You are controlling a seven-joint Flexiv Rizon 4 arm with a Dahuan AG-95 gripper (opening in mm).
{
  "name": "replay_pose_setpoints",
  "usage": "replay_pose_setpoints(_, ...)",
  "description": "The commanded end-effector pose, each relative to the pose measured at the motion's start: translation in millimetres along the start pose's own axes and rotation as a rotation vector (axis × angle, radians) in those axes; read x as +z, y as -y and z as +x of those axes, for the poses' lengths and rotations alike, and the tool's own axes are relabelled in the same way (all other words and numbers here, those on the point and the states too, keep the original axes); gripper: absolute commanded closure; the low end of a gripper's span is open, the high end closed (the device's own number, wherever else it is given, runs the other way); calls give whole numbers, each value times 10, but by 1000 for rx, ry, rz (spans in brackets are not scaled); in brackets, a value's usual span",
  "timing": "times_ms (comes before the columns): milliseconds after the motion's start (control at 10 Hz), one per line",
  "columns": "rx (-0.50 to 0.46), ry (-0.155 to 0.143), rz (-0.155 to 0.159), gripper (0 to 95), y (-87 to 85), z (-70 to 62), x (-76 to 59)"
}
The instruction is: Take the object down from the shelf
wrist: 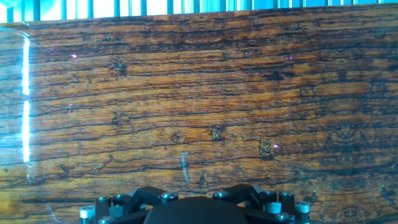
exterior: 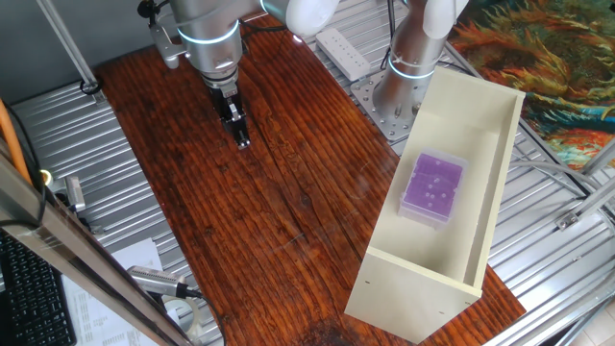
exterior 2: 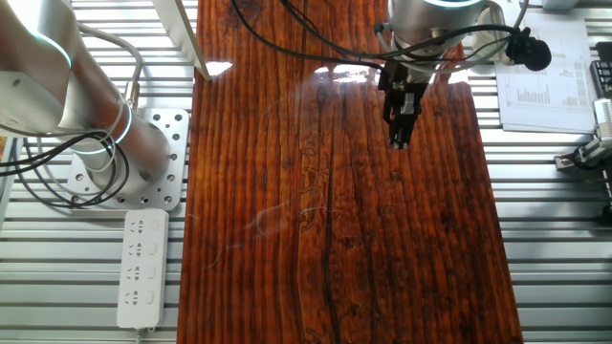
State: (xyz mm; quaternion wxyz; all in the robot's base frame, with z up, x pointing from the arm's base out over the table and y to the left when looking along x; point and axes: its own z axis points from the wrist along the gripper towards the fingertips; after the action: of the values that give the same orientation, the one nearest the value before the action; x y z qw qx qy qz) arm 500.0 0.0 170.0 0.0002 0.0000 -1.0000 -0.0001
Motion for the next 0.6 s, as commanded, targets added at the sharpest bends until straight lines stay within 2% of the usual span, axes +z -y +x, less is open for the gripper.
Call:
replay_pose_setpoints(100, -36, -19, 15, 950, 0, 0, 0)
replay_pose_setpoints(600, -39, -20, 21, 950, -2, 2, -4)
